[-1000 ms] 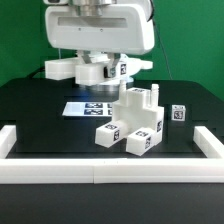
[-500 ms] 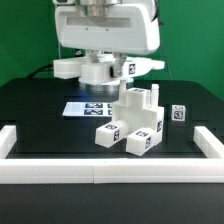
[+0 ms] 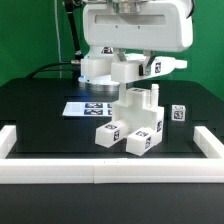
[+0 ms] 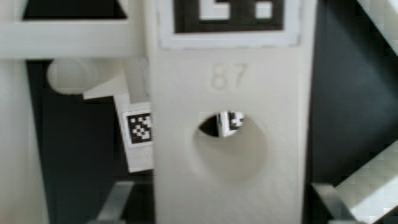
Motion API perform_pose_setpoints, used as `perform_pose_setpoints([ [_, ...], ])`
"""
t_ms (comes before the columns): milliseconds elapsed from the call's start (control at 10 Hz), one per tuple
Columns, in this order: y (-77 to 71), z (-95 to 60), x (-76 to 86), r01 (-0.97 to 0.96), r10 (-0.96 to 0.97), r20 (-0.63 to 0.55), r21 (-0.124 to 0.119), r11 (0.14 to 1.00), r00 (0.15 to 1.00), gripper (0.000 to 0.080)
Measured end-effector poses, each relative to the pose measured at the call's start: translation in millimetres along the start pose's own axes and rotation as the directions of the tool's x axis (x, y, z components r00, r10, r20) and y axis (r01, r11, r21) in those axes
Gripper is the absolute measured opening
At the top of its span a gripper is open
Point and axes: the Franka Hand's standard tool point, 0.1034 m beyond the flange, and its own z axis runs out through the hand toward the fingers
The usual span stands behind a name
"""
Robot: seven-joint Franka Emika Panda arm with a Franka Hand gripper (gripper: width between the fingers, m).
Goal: Assemble chair
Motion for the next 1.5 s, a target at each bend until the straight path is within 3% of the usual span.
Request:
perform_pose_setpoints([
  [500,-10.3,6.9,-2.9,0.141,-0.141,-0.016,0.001,0.99,0.99,0.0289],
  [1500,-24.1,16.4,-12.2,0.147,-0.147,-0.022,-0.003,0.989,0.989,0.0289],
])
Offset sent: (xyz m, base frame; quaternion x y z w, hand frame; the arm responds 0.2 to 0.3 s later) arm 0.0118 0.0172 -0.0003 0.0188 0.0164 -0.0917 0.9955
